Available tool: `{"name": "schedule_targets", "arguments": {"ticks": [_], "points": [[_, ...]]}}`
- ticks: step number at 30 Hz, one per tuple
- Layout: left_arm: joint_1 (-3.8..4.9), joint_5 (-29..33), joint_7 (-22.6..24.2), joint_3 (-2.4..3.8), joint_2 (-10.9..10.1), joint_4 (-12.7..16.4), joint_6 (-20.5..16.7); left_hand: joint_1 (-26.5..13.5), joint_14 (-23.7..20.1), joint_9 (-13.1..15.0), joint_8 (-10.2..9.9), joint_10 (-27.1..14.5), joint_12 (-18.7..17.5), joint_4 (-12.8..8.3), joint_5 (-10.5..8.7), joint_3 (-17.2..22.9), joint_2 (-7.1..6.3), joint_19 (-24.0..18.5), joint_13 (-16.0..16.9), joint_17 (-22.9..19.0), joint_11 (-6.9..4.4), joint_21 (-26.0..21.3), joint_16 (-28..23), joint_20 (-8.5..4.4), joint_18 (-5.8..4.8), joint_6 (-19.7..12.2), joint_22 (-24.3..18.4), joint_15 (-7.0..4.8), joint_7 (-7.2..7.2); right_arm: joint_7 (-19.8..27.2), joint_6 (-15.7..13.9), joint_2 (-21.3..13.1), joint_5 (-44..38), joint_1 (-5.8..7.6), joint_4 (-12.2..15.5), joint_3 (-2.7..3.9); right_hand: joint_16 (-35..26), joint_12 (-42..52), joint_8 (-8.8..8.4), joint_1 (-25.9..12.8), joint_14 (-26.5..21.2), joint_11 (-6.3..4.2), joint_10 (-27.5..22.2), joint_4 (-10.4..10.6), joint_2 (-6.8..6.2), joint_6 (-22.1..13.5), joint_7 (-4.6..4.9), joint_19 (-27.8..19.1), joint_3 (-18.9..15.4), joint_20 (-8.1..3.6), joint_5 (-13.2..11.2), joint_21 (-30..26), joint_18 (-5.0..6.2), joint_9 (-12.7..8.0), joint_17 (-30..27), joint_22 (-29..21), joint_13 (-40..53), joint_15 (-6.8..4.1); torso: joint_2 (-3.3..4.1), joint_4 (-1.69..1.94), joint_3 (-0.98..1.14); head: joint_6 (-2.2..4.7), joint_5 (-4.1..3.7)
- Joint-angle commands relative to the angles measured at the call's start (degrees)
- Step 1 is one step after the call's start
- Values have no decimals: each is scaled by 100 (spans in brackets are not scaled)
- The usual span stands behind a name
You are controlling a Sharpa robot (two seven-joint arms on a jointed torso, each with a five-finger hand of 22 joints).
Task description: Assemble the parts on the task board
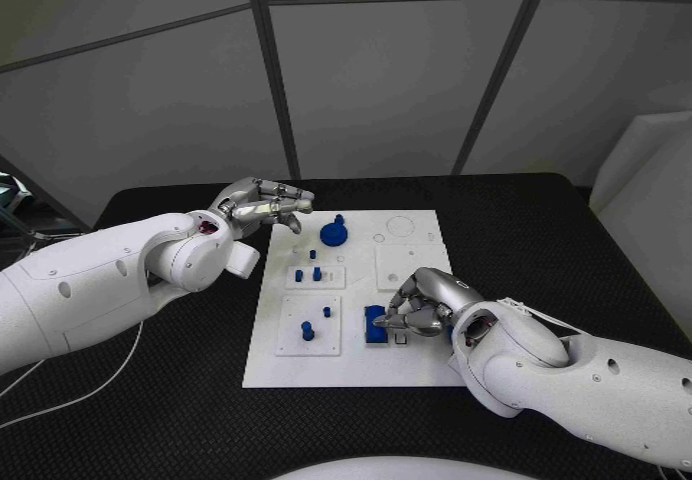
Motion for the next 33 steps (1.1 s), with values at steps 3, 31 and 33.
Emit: {"name": "schedule_targets", "arguments": {"ticks": [3, 31, 33], "points": [[-2, 30, 23, 3, 2, 0, 53, -24, 25, 10, -30, -38, -20, 1, -31, -16, 29, 23, 5, -4, 13, -33, -29, 24, -26, -19, -5, 13, 10, 793, -671, -171, 432, 1, 137, -2, -125, -178, -155, -458, 350, 64, 287, 235, -19, -199, 86, 615, -191, 6, 84, 18, -86, -20, 292, 1510, 788, 26, -3, 0, 1, 16, -18], [-37, 30, 62, 2, -54, 100, 24, -30, 24, 11, -30, -41, -21, 5, -32, -19, 32, 26, 8, -4, 15, -41, -35, 25, -26, -21, -10, 14, 14, 465, 409, -1854, 18, -28, 585, 125, -129, -358, -331, -24, 371, 255, 243, -166, 290, -659, 309, 615, -360, 179, 815, 18, -86, -1354, 354, 1510, 675, 191, -8, -32, -8, 68, -255], [-41, 30, 62, 2, -56, 102, 26, -30, 24, 11, -30, -41, -21, 5, -32, -19, 32, 26, 8, -4, 15, -41, -35, 25, -26, -21, -10, 14, 14, 344, 436, -1858, -134, -51, 592, 124, -123, -353, -324, -64, 373, 249, 247, -153, 292, -619, 301, 615, -389, 177, 861, 18, -86, -1385, 365, 1510, 680, 188, -11, -33, -10, 70, -273]]}}
